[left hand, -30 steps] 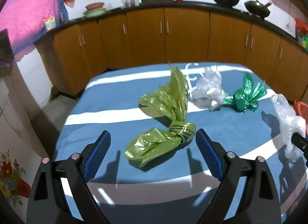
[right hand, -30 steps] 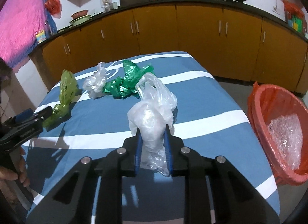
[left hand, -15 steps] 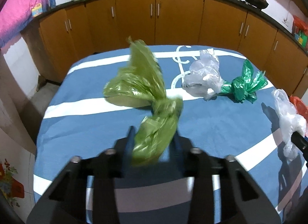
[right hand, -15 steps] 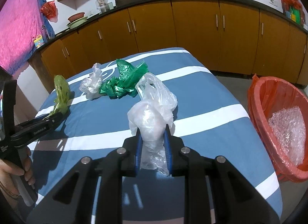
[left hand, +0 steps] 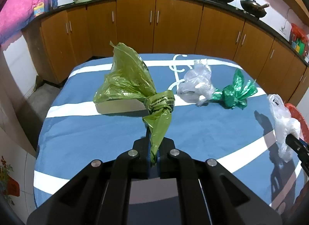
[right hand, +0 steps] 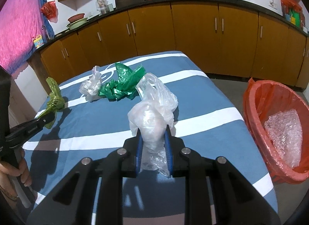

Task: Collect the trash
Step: 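Carry the clear bag and green bag toward the wastebasket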

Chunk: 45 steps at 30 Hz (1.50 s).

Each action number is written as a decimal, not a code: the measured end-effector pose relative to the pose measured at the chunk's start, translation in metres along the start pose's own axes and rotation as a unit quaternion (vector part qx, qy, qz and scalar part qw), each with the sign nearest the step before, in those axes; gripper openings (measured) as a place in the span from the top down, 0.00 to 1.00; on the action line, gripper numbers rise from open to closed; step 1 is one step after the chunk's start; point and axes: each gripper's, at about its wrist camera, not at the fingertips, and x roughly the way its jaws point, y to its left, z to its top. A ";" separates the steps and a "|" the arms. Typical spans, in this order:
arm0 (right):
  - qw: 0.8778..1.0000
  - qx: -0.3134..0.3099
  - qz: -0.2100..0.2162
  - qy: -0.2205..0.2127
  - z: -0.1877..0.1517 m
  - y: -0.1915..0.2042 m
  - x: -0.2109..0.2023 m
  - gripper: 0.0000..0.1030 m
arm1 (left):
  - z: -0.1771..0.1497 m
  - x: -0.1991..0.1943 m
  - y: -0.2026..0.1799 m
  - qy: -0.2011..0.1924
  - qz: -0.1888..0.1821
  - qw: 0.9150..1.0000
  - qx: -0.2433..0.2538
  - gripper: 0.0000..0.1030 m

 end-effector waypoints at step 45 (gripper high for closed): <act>0.992 0.071 -0.046 -0.094 0.019 -0.115 -0.125 0.79 | 0.024 -0.086 -0.184 -0.054 -0.115 0.986 0.104 0.96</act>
